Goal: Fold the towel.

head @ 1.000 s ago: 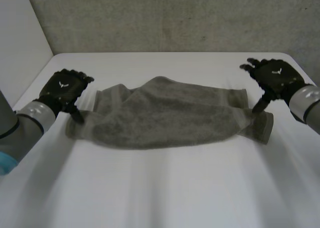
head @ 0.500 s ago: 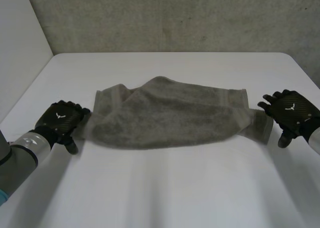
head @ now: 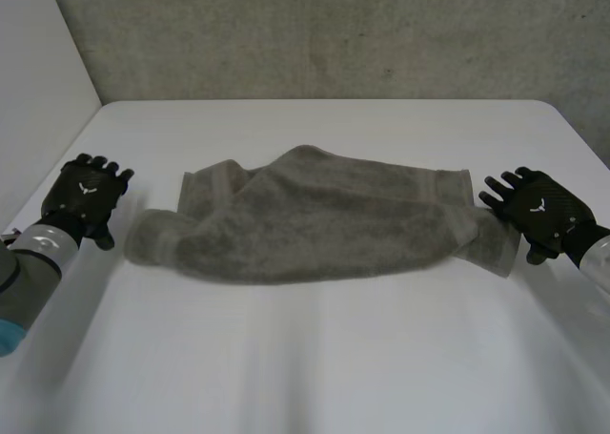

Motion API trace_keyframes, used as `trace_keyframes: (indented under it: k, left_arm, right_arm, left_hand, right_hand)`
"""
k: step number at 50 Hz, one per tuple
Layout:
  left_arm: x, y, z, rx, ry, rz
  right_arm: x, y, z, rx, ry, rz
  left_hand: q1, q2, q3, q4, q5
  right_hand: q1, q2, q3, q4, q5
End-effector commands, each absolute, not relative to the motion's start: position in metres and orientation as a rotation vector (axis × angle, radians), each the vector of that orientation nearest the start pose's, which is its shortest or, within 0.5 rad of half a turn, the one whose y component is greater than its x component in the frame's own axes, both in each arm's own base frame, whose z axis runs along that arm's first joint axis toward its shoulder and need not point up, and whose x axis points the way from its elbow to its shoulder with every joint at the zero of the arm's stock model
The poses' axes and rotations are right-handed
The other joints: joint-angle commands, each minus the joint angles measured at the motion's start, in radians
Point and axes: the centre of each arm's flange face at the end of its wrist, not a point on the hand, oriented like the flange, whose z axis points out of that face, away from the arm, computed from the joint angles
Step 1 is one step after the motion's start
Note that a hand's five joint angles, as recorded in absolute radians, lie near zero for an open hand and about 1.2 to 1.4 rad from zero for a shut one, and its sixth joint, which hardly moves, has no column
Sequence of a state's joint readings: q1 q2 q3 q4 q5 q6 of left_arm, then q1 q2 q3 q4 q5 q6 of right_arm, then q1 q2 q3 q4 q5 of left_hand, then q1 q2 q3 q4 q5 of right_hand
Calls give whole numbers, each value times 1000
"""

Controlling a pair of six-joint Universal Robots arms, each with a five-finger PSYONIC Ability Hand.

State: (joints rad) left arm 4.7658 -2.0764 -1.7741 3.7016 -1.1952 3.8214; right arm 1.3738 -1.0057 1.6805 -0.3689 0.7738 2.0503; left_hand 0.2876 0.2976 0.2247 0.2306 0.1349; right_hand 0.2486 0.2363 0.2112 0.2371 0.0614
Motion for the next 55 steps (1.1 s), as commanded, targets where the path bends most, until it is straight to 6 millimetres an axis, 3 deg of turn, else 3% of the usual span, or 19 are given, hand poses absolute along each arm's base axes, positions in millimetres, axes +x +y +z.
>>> trace_keyframes:
  k: [1, 8, 13, 22, 27, 29, 30, 32, 34, 41, 46, 55]
  left_arm:
    - [-152, -363, 116, 1135, 1988, -1939]
    - [-158, -363, 114, 1153, 2001, -1960]
    - [-165, -358, 118, 1190, 1992, -1982]
    - [-172, -355, 118, 1252, 1994, -2017]
    - [-173, -353, 119, 1264, 2031, -2038]
    - [-173, -352, 121, 1241, 2069, -2050]
    - [-173, -352, 121, 1241, 2069, -2050]
    - [-173, -352, 126, 1226, 2076, -2065]
    - [-172, -352, 127, 1221, 2078, -2066]
    - [-172, -349, 131, 1217, 2077, -2069]
    - [-172, -346, 133, 1213, 2096, -2056]
    - [-175, -327, 135, 1219, 2185, -2013]
  right_arm:
    - [136, -372, 120, -1728, 1849, -2089]
    - [152, -370, 124, -1597, 1831, -2058]
    - [171, -364, 142, -1442, 1802, -2031]
    - [174, -369, 157, -1276, 1817, -2004]
    - [174, -375, 163, -1212, 1815, -2000]
    - [172, -381, 170, -1160, 1816, -1998]
    - [172, -381, 170, -1160, 1816, -1998]
    - [170, -388, 177, -1101, 1828, -1978]
    - [170, -390, 176, -1074, 1839, -1949]
    - [167, -398, 170, -973, 1902, -1876]
    - [155, -411, 166, -811, 2046, -1890]
    - [145, -415, 160, -649, 2220, -1912]
  left_hand:
    - [29, 19, -50, -56, 7]
    - [29, 19, -50, -56, 7]
    - [29, 19, -50, -56, 7]
    - [35, 25, -50, -56, 13]
    - [37, 27, -50, -56, 16]
    - [37, 27, -50, -56, 16]
    - [37, 27, -50, -56, 16]
    - [37, 27, -50, -56, 16]
    - [37, 27, -50, -56, 16]
    - [35, 25, -50, -56, 13]
    - [35, 25, -50, -56, 13]
    - [35, 25, -50, -56, 13]
  right_hand:
    - [21, 34, -37, -63, 34]
    - [21, 34, -37, -63, 34]
    - [21, 34, -37, -63, 34]
    - [51, 63, -37, -63, 63]
    - [362, 374, -37, -63, 375]
    - [668, 681, -37, -63, 681]
    - [670, 682, -37, -63, 683]
    - [1015, 1027, -37, -63, 1028]
    - [1146, 1159, -37, -63, 1159]
    - [1148, 1160, -37, -63, 1160]
    - [1148, 1160, -37, -63, 1160]
    - [1148, 1160, -37, -63, 1160]
